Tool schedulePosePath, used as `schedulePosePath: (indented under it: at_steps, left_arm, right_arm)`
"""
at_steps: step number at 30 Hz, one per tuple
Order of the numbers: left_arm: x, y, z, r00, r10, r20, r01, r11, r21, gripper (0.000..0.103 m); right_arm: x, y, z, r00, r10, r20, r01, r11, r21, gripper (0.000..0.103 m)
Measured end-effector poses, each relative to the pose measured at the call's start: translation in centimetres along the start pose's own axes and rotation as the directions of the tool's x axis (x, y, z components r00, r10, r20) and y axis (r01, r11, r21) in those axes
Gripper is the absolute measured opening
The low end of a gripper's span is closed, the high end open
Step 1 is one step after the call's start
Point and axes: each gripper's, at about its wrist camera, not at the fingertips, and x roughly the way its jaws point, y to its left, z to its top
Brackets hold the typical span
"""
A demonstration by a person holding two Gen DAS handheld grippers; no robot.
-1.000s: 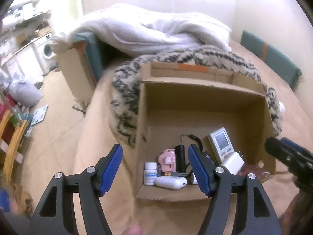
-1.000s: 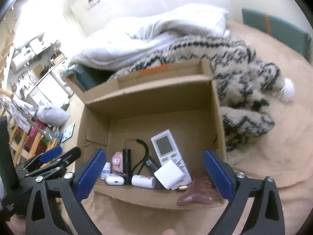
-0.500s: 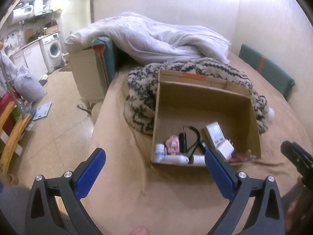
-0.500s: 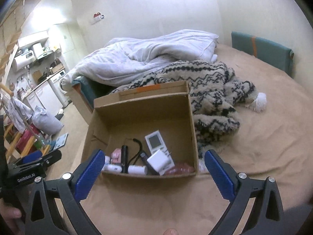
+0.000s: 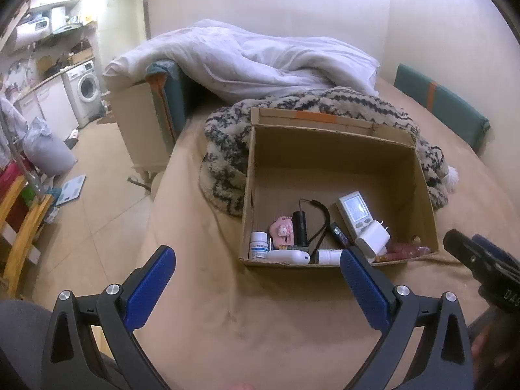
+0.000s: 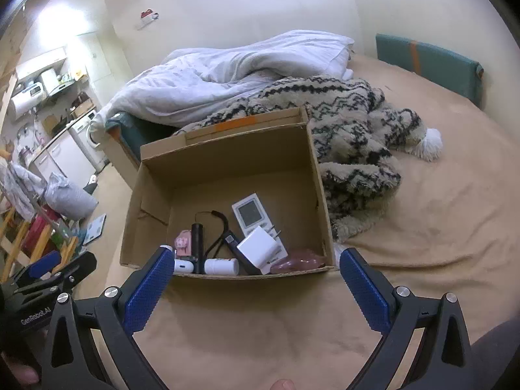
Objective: Organize rigid objects
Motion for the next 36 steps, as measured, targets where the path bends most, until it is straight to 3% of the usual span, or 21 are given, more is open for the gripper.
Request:
schedulePosePath:
  at_steps: [36]
  left_arm:
    - [1.3,1.1,-0.2,0.998,-0.010,-0.060,0.007,0.999,-0.050,0.101]
  right_arm:
    - [0.1,0.3,0.0,1.000,-0.003,0.004,0.003,1.000,-0.024,0.103]
